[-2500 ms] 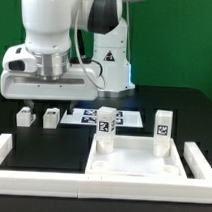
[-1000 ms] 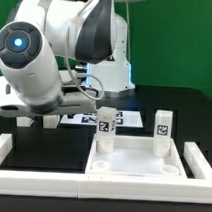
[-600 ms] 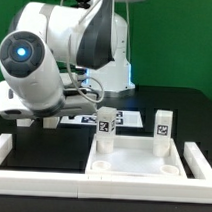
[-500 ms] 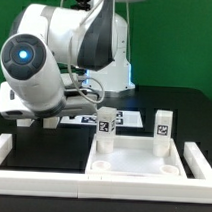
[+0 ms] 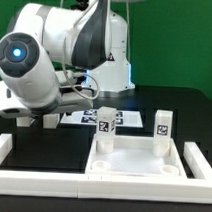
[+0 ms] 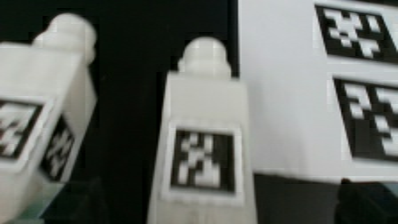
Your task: Assemble square table
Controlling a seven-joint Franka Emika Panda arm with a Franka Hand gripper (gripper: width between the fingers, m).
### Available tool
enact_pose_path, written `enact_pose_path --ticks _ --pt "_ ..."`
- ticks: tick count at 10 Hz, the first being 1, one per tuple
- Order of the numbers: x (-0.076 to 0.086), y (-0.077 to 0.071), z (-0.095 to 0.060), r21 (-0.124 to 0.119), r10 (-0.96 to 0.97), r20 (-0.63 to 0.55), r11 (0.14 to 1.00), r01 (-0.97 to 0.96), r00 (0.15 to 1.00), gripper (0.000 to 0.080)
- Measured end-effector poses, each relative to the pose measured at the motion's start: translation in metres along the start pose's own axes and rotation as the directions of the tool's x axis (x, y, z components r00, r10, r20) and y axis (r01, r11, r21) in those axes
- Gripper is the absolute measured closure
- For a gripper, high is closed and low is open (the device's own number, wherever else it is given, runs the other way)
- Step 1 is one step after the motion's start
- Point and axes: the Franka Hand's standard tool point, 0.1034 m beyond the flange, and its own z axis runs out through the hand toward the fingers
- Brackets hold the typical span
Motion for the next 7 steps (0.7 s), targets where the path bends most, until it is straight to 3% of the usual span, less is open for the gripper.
enact_pose_path --ticks 2,3,4,5,7 --pt "0.0012 -0.0020 0.0002 -0.003 -0.006 0.001 1.000 0.006 1.000 0.0197" --pt "0.0014 -0.0024 0.0004 -0.004 -0.008 0.002 1.000 0.008 1.000 0.0388" --pt "0.0016 -0.0028 0.0004 -0.004 -0.010 0.002 1.000 0.010 1.000 0.0388" --pt "0.0017 -0.0032 0.0003 -0.005 -0.011 0.003 1.000 0.011 1.000 0.0512" --pt "0.0019 -0.0038 0.0002 -0.006 -0.013 0.003 1.000 0.013 1.000 0.0512"
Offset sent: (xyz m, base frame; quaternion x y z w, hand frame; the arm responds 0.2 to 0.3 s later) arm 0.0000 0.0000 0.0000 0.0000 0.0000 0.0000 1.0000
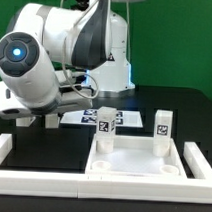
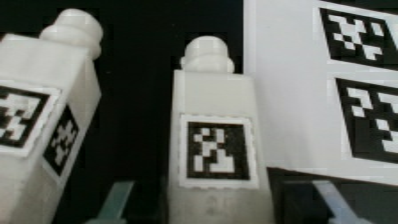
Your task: Assemble square table
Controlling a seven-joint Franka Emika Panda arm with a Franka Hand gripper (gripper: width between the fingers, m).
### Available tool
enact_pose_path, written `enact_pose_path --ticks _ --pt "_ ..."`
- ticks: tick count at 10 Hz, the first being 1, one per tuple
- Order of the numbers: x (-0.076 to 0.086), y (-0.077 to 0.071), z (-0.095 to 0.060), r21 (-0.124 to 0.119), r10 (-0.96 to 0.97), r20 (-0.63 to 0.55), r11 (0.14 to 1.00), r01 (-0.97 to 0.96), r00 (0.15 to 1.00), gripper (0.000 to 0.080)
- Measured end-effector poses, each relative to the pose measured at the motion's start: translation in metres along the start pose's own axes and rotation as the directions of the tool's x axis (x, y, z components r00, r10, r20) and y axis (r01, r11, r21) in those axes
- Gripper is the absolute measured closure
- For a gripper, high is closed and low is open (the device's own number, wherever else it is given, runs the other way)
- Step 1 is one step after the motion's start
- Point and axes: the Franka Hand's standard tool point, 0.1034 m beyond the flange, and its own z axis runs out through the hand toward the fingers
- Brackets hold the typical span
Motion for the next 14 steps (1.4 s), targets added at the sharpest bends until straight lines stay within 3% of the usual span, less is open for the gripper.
enact_pose_path --ticks 7,10,12,14 --pt "-0.001 -0.002 -0.002 0.000 -0.010 0.009 1.000 0.010 1.000 0.0509" --pt "-0.028 -0.008 -0.044 0.011 -0.037 0.007 0.999 0.037 0.999 0.0509" --pt "-0.049 -0.023 -0.071 -0.008 -0.047 -0.039 0.999 0.047 0.998 0.0509" --pt "-0.043 -0.021 -0.074 -0.019 -0.049 -0.167 0.999 0.047 0.985 0.0509"
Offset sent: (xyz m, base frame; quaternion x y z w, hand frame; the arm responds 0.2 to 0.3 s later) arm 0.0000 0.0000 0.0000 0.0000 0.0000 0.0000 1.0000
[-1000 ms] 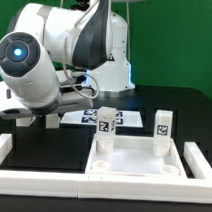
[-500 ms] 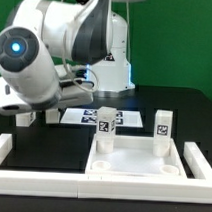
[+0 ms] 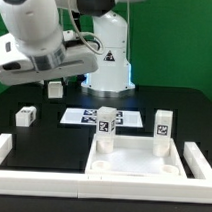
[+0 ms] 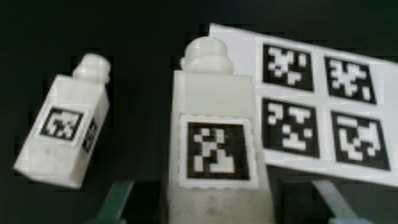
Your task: Assemble square table
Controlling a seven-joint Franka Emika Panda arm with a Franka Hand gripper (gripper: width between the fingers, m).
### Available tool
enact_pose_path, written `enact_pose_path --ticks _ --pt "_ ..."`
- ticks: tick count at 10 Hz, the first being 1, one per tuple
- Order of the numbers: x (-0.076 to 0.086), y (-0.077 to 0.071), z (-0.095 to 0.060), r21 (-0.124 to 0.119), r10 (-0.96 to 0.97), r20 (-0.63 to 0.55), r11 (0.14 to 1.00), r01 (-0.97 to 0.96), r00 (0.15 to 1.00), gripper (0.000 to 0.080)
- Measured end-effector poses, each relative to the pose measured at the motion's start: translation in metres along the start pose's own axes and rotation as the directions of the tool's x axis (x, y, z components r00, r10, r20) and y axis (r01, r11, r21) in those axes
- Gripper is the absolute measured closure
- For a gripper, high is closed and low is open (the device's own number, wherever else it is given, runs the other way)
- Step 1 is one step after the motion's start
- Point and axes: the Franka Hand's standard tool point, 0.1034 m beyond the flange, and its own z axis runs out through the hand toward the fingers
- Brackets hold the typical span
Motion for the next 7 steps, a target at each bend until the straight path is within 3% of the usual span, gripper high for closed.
enact_pose_path --ticks 2,3,5,6,7 --pt "0.005 0.000 -0.006 -0.016 -0.001 -0.140 1.000 -0.002 0.990 0.0509" --pt "0.013 -0.006 -0.021 -0.018 0.000 -0.207 1.000 -0.004 0.978 0.0509" --pt "0.023 -0.032 -0.071 -0.015 -0.005 -0.325 1.000 0.000 0.946 0.0509" --pt "0.023 -0.039 -0.095 -0.028 -0.012 -0.389 1.000 0.001 0.921 0.0509" --pt "0.021 -0.030 -0.105 -0.054 -0.036 -0.472 0.998 0.012 0.881 0.0509"
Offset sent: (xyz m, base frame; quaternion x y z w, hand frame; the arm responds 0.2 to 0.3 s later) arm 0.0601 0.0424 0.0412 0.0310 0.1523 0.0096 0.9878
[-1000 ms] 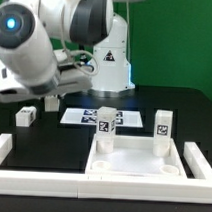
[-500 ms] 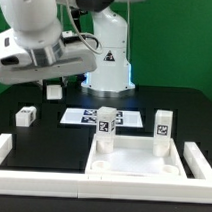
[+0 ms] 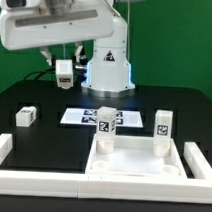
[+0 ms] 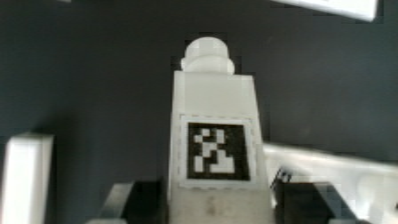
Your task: Assemble square table
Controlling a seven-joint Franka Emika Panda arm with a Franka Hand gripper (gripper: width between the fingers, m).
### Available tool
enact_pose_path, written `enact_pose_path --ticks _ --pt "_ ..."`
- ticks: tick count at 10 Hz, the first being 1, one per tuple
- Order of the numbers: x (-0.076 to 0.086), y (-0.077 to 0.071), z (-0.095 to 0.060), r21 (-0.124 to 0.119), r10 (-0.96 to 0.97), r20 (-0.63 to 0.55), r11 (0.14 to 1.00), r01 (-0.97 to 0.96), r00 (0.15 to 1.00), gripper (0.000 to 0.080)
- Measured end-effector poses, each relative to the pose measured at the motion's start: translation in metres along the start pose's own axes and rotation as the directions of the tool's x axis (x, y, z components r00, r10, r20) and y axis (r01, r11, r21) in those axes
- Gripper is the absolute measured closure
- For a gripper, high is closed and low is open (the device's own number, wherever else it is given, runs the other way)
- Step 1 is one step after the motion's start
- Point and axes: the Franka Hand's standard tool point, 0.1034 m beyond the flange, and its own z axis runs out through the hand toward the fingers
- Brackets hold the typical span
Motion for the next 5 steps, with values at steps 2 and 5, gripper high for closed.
enact_pose_path --ticks 2,5 --pt "-0.002 0.003 0.006 -0.019 0.011 -0.122 1.000 -0.013 0.992 0.0509" --pt "0.035 -0.018 0.003 -0.061 0.040 -0.314 0.996 -0.062 0.949 0.0509"
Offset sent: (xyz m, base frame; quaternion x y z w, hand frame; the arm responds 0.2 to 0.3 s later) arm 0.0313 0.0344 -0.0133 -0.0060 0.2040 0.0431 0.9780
